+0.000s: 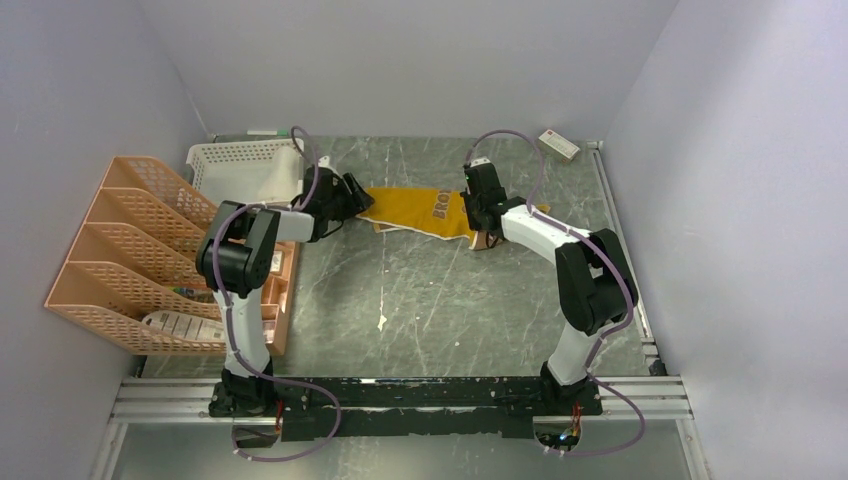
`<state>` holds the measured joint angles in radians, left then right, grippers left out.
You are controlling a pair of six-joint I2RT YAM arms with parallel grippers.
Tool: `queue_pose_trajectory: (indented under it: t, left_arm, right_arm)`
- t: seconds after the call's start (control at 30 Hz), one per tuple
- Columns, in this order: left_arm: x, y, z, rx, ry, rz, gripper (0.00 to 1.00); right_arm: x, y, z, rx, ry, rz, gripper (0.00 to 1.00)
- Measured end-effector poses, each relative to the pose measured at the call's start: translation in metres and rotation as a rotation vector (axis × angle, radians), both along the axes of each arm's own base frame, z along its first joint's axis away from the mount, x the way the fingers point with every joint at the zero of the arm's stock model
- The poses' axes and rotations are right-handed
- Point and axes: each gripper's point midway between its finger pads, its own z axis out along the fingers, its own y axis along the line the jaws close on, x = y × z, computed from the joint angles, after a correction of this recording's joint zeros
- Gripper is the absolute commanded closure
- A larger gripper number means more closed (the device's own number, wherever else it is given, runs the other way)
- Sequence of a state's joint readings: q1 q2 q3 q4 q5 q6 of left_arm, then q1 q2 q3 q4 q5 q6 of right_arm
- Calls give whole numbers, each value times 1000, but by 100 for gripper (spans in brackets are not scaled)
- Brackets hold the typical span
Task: Roll the towels
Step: Flatten out the towel at the center of the board.
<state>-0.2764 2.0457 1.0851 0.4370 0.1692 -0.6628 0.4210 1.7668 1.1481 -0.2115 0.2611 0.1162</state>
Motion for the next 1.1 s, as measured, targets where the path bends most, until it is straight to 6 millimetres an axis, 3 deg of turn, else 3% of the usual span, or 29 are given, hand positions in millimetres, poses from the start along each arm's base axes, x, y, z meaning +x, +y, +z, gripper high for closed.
queue_pose_trajectory:
  t: [0.13,0.27,0.37,0.57,0.77,0.87,0.93,1.03,1.1]
  left_arm:
    - [-12,2,-1,-9,2,0,41]
    - [-16,3,-4,-17,9,-1,60]
    - [-20,1,-8,-25,31,-8,92]
    - [-24,-3,-12,-43,57,-24,93]
    - [-40,9,-4,-22,107,-15,93]
    - [-46,28,26,-19,93,10,93]
    - [-43,46,62,-22,36,39,93]
    - [-43,83,118,-19,-66,102,93]
    - [-49,102,150,-11,-122,137,93]
  right_arm:
    - [0,1,0,3,1,3,100]
    - [0,1,0,6,2,6,100]
    - [0,1,0,5,2,5,100]
    - [-3,-2,7,0,-4,-7,94]
    - [-12,-14,36,14,-68,-61,91]
    - [-22,-23,64,38,-131,-103,82]
    - [-28,-30,90,55,-198,-132,81]
    - [-38,-43,130,89,-300,-179,84]
    - [-48,-52,154,118,-361,-202,100]
